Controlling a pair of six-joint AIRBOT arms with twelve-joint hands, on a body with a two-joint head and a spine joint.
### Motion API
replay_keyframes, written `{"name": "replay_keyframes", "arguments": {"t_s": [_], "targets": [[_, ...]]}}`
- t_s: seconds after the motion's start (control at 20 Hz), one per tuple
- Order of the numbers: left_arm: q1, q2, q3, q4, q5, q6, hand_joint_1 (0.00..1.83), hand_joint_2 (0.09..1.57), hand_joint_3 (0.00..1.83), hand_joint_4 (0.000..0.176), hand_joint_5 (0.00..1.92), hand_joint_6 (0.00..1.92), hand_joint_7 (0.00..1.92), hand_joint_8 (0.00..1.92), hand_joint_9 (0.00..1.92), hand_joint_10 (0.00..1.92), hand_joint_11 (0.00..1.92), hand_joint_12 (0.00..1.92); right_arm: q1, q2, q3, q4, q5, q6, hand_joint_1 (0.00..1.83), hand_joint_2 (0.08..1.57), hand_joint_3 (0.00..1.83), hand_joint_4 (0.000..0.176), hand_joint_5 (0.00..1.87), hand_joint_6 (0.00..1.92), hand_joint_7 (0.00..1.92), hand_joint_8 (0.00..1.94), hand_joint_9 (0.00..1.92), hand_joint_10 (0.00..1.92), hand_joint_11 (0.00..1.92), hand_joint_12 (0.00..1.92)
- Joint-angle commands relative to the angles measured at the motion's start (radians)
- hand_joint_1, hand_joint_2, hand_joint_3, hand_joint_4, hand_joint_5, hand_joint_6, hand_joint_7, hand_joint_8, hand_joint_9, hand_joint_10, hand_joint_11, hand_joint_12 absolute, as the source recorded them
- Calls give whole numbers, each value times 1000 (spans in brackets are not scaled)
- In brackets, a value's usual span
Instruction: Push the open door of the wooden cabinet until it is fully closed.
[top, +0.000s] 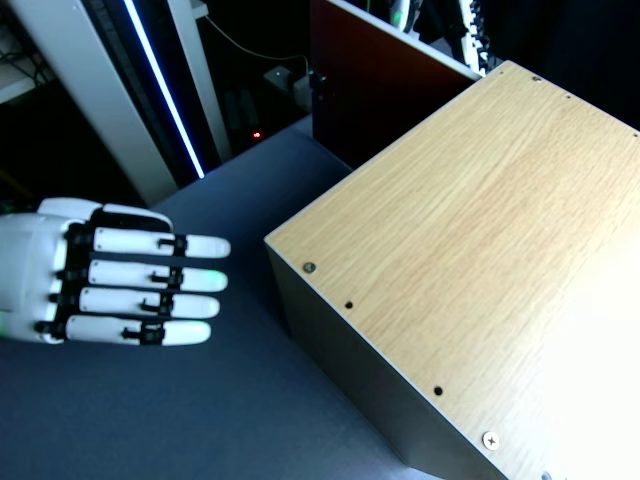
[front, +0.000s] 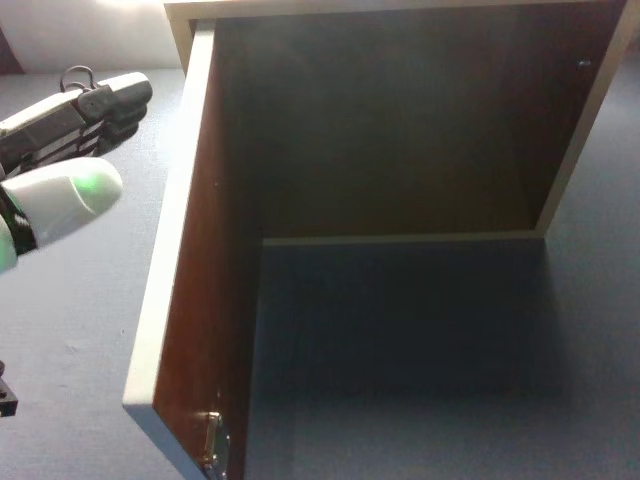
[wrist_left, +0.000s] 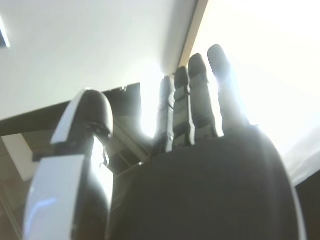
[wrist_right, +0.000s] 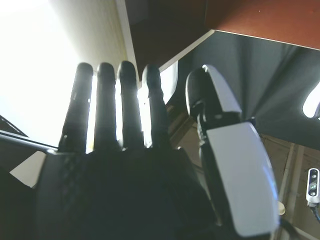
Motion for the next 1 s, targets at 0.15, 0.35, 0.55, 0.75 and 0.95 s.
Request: {"name": "replay_keyframes", "arguments": {"t_s": [0.15, 0.35, 0.55, 0.75, 0.95], "targets": [[-26, -8, 16, 29, -71, -6, 79, 1388, 1, 0, 147, 2, 164, 1, 159, 1, 110, 133, 5, -4, 9, 29, 123, 5, 598, 1341, 3, 0, 457, 3, 423, 2, 356, 7, 0, 798], [-48, -7, 19, 75, -19, -6, 74, 1436, 8, 0, 108, 2, 158, 4, 176, 6, 119, 86, 5, -5, 12, 28, 122, 5, 617, 1347, 2, 0, 455, 3, 412, 2, 353, 5, 0, 796], [-56, -2, 22, 110, 19, -6, 1, 1458, 12, 0, 97, 0, 171, 4, 162, 0, 90, 58, 5, -6, 14, 27, 121, 5, 607, 1351, 1, 0, 449, 2, 406, 4, 348, 6, 0, 771], [-69, -9, 28, 137, 54, -6, 7, 1480, 7, 0, 91, 1, 156, 2, 163, 2, 111, 50, 5, -7, 15, 27, 121, 5, 599, 1349, 0, 0, 445, 1, 408, 2, 351, 3, 0, 774], [-73, -13, 28, 145, 57, -6, 0, 1482, 4, 0, 79, 0, 133, 0, 146, 0, 92, 35, 5, -8, 14, 27, 121, 6, 586, 1358, 3, 0, 456, 4, 426, 7, 369, 8, 1, 780]]}}
